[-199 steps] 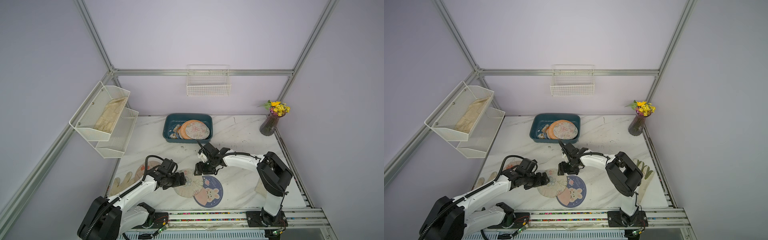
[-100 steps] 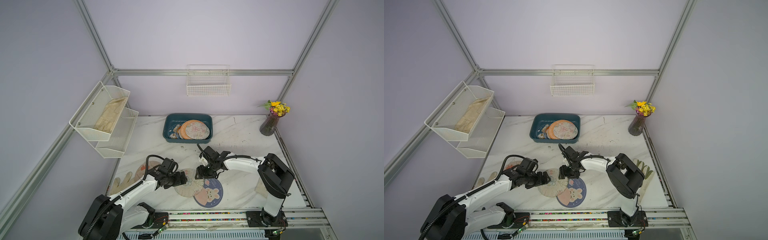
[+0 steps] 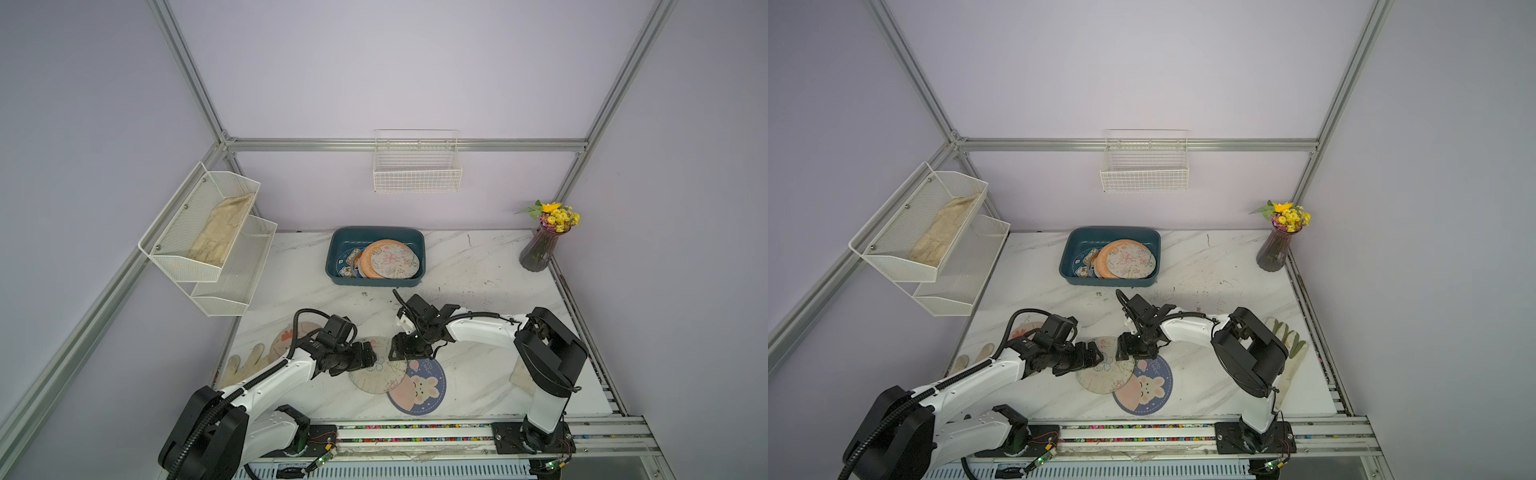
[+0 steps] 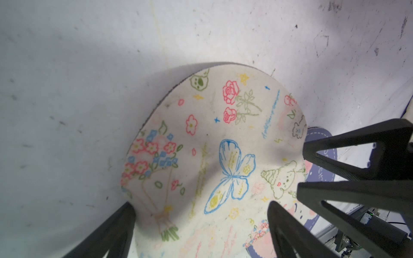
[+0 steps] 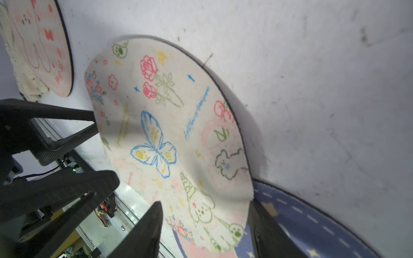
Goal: Put the coasters into the storage box
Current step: Pick up the coaster from the center of the board.
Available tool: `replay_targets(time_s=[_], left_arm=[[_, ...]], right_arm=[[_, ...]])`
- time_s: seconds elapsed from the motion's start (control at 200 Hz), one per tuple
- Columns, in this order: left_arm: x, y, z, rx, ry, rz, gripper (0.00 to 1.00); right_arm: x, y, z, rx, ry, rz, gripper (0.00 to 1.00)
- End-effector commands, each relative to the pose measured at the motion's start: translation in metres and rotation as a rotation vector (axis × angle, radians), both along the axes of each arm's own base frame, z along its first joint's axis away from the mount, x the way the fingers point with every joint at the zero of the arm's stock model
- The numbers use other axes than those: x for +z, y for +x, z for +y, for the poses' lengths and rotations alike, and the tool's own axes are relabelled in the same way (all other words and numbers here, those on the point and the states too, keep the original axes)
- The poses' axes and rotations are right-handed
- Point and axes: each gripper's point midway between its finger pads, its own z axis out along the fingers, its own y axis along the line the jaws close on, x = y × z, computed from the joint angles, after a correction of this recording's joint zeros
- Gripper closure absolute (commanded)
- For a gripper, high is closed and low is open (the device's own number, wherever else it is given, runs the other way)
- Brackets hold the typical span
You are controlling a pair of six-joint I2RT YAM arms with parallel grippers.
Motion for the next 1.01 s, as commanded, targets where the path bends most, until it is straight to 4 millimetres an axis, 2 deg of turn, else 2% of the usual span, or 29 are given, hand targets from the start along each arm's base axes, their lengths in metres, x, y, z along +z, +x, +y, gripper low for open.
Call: replay_targets(time_s=[0.0,0.155,0.315,0.395,0.485,0.635,0.83,1.0], left_arm=[[-0.018,-0.021,0.004,-0.023,0.037,0.101,0.09],[-0.018,-0.019,0.004,-0.025,0.037,0.097,0.09],[-0.017,-0.017,0.003,-0.030,0.039,0.097,0.09],[-0.017,-0.016,0.002,-0.034,0.039,0.096,0.09],[-0.016,-0.015,0.001,-0.037,0.040,0.094,0.09],[-0.012,-0.011,0.002,-0.038,0.047,0.078,0.09],[0.000,-0.004,0.004,-0.026,0.056,0.035,0.05],[0.011,0.003,0.005,-0.014,0.059,-0.005,0.05]], right_arm=[[-0.004,-0.005,0.010,0.015,0.017,0.025,0.41],[-0.005,-0.005,0.012,0.022,0.019,0.028,0.45],[-0.005,-0.006,0.014,0.030,0.022,0.039,0.61],[-0.005,-0.006,0.016,0.036,0.024,0.043,0.77],[-0.001,-0.004,0.018,0.039,0.032,0.037,1.00],[0.015,0.005,0.022,0.022,0.048,0.015,1.00],[0.051,0.033,0.026,-0.022,0.097,-0.035,1.00],[0.080,0.057,0.042,0.016,0.139,-0.084,1.00]])
